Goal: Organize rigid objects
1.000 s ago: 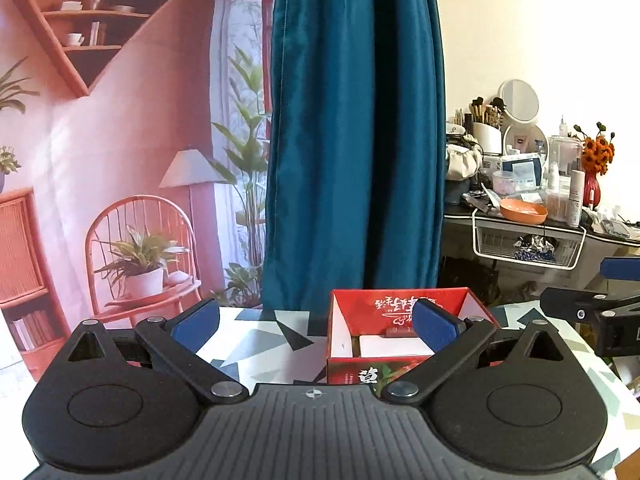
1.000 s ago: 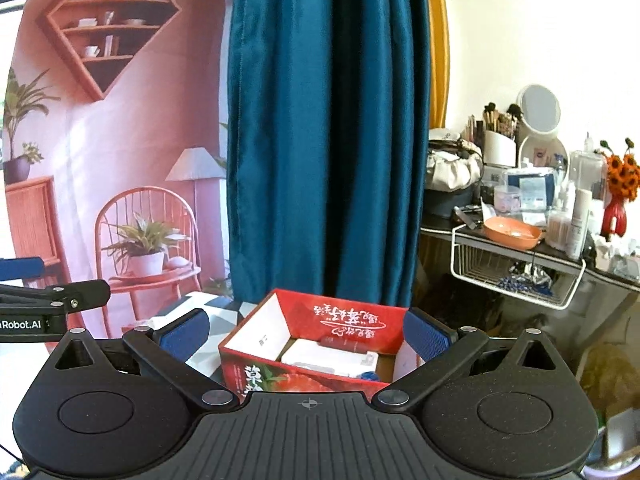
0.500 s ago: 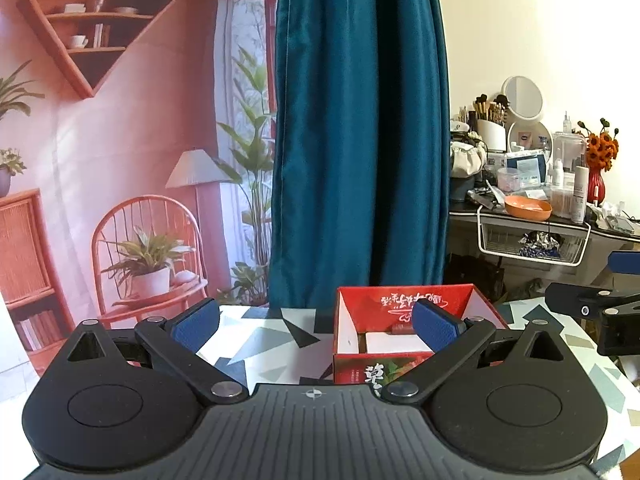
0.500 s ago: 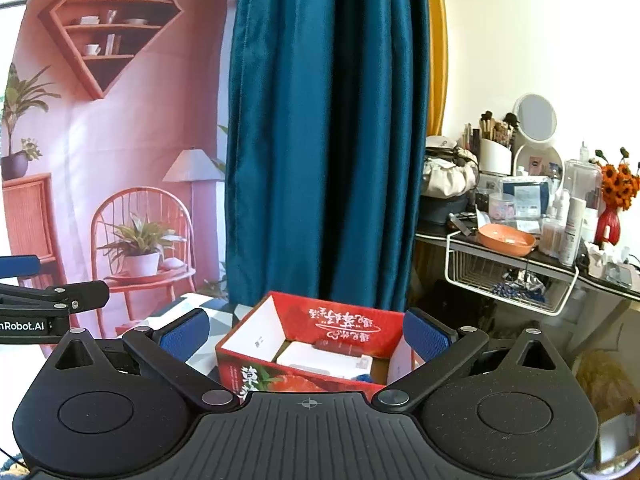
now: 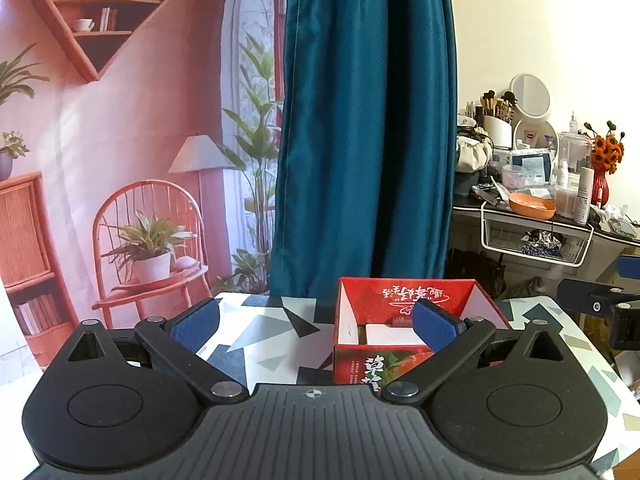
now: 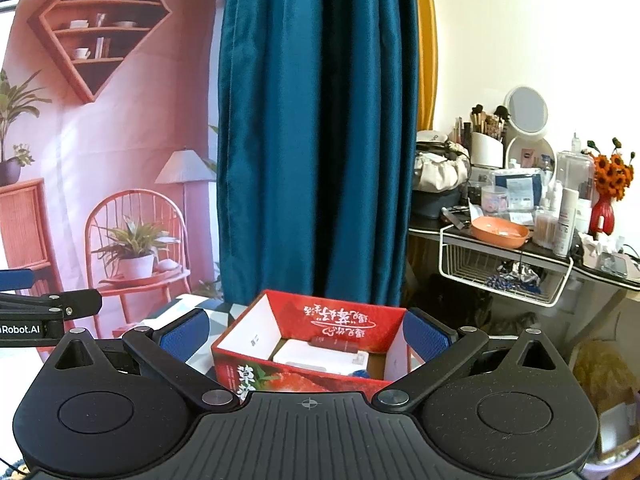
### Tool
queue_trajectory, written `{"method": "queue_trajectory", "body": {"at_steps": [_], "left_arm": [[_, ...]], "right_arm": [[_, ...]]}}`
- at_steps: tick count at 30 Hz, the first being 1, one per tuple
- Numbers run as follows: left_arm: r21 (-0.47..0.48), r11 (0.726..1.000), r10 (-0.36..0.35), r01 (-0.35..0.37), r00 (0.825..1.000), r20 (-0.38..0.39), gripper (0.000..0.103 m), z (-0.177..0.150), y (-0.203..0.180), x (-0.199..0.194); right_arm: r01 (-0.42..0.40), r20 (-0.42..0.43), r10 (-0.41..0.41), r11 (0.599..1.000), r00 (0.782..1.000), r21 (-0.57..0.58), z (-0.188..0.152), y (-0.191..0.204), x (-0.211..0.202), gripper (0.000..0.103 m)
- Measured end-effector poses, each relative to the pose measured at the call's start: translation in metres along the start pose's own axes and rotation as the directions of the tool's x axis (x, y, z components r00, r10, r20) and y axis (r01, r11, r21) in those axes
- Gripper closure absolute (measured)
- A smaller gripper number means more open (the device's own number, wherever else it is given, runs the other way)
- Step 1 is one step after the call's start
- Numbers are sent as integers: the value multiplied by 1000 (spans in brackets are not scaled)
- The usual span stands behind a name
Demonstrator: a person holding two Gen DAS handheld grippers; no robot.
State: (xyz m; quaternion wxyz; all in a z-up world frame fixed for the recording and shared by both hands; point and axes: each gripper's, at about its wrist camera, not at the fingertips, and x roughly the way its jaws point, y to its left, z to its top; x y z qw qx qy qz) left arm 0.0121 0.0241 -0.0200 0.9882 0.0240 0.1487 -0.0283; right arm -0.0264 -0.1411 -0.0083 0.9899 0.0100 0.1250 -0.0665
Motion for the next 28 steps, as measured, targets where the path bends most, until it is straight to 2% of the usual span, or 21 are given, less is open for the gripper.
{"method": "queue_trajectory", "body": {"at_steps": [28], "left_arm": [[-11, 1000, -26, 26, 1000, -5, 0, -1, -1, 1]], "right_arm": [[4, -22, -3, 1000, 1000, 23, -5, -3, 4, 0]]}}
